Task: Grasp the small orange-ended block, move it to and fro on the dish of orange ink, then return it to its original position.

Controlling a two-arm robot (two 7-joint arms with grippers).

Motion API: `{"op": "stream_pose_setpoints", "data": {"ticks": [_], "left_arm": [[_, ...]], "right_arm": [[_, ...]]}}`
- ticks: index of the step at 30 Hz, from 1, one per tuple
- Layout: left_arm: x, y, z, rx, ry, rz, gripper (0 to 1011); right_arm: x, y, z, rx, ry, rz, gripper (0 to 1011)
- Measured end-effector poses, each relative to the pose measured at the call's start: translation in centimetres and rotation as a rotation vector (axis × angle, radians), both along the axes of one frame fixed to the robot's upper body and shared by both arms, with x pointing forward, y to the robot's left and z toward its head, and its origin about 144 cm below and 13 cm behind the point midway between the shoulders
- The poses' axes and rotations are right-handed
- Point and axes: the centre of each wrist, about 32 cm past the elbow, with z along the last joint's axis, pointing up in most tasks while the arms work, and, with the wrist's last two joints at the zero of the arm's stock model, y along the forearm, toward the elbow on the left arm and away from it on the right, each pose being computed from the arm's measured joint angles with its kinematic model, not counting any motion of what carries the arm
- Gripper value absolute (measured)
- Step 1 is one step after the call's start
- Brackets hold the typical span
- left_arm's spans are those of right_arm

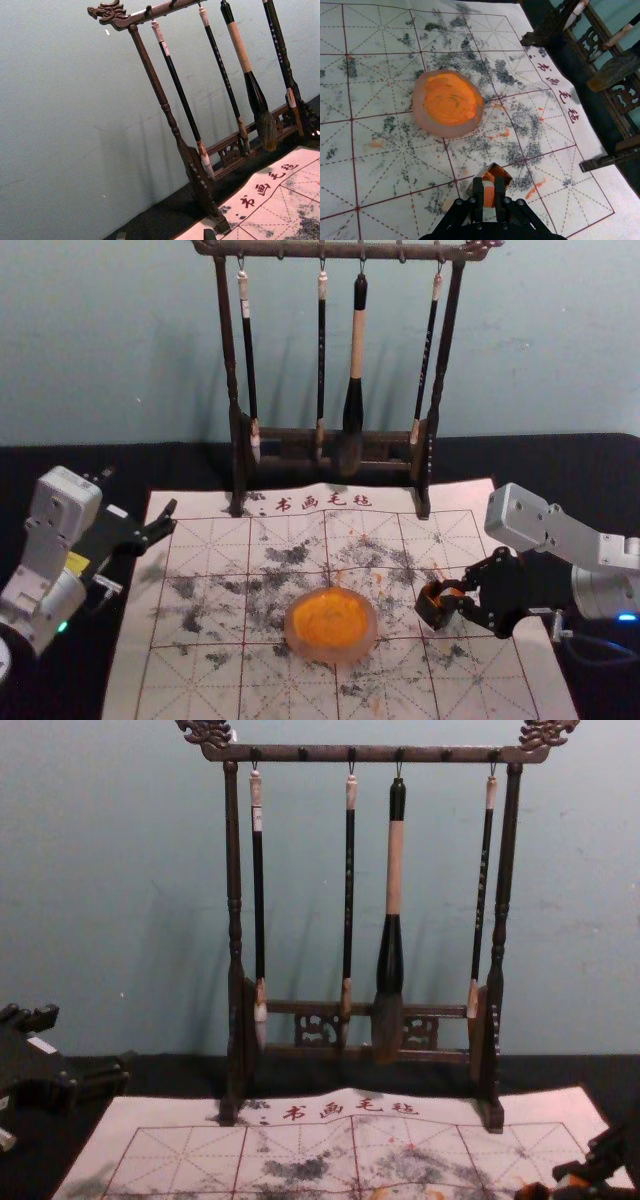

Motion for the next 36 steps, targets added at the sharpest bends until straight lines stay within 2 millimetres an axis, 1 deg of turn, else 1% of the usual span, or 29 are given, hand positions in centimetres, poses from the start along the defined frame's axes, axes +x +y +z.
{"op": "stream_pose_setpoints", "data": {"ticks": [25, 27, 28, 30, 31, 33, 34, 35, 36], "left_arm": [[0.00, 0.00, 0.00, 0.000, 0.000, 0.000, 1001], [0.00, 0.00, 0.00, 0.000, 0.000, 0.000, 1001], [0.00, 0.00, 0.00, 0.000, 0.000, 0.000, 1001], [0.00, 0.00, 0.00, 0.000, 0.000, 0.000, 1001], [0.00, 0.00, 0.00, 0.000, 0.000, 0.000, 1001], [0.00, 0.00, 0.00, 0.000, 0.000, 0.000, 1001], [0.00, 0.00, 0.00, 0.000, 0.000, 0.000, 1001], [0.00, 0.00, 0.00, 0.000, 0.000, 0.000, 1001], [0.00, 0.00, 0.00, 0.000, 0.000, 0.000, 1001]], "right_arm": [[0.04, 0.00, 0.01, 0.000, 0.001, -0.005, 111], [0.03, -0.01, 0.00, -0.002, 0.002, -0.005, 136], [0.03, -0.01, -0.01, -0.003, 0.002, -0.005, 189], [0.03, -0.02, -0.01, -0.003, 0.002, -0.005, 225], [0.03, -0.02, -0.01, -0.003, 0.002, -0.005, 278], [0.03, -0.02, 0.00, -0.003, 0.001, -0.005, 346], [0.03, -0.02, 0.00, -0.003, 0.001, -0.005, 346], [0.03, -0.02, 0.00, -0.003, 0.001, -0.005, 405], [0.03, -0.01, 0.00, -0.003, 0.001, -0.005, 419]]}}
